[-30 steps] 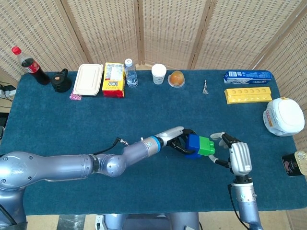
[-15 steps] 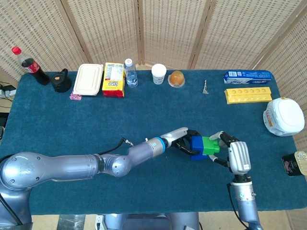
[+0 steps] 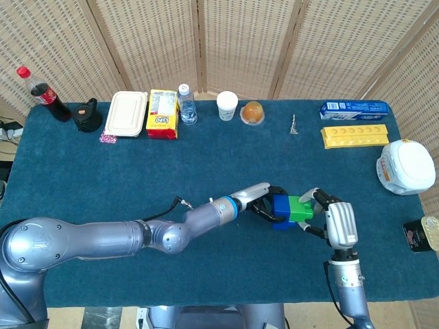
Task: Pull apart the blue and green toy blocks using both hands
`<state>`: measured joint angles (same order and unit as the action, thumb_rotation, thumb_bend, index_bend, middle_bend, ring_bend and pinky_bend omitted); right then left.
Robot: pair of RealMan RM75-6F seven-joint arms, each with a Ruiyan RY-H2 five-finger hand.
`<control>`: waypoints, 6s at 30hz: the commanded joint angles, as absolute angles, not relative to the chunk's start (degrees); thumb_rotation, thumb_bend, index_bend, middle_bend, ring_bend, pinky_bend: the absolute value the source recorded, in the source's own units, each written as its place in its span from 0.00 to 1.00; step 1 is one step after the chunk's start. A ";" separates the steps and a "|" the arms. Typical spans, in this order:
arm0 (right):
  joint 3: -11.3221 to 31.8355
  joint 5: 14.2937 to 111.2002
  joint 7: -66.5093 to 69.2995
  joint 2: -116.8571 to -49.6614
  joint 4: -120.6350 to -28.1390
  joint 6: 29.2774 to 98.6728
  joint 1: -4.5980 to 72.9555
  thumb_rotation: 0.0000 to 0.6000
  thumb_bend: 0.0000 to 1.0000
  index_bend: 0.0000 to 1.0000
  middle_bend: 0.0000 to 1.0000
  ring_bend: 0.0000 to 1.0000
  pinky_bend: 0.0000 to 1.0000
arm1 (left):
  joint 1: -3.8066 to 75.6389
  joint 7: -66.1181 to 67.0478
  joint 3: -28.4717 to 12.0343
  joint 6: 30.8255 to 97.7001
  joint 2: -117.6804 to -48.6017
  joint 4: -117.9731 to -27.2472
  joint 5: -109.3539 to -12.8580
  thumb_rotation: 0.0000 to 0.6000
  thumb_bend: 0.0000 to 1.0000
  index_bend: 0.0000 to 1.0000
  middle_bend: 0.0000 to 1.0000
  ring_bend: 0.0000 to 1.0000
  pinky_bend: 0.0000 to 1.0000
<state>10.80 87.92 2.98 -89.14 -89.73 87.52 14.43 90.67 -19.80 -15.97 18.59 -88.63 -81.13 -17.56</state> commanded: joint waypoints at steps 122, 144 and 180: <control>7.98 79.81 6.82 -73.12 -94.72 76.33 13.75 1.00 0.28 0.29 0.35 0.34 0.29 | 67.02 17.78 -3.58 50.30 -91.65 -93.39 -40.44 0.79 0.34 0.38 0.26 0.06 0.09; 8.14 79.74 7.55 -72.20 -94.59 76.63 13.44 1.00 0.28 0.29 0.35 0.34 0.29 | 65.95 30.25 -3.97 59.25 -91.99 -96.71 -38.18 0.66 0.21 0.07 0.02 0.00 0.00; 6.30 77.74 -1.03 -69.36 -95.29 81.37 8.69 1.00 0.28 0.29 0.37 0.35 0.29 | 23.46 18.80 16.38 101.31 -70.63 -115.75 -75.83 0.73 0.24 0.08 0.02 0.00 0.00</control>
<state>6.36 77.64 -0.68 -69.49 -94.91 80.95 9.00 26.01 20.21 15.15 98.91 -71.40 -116.52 -73.80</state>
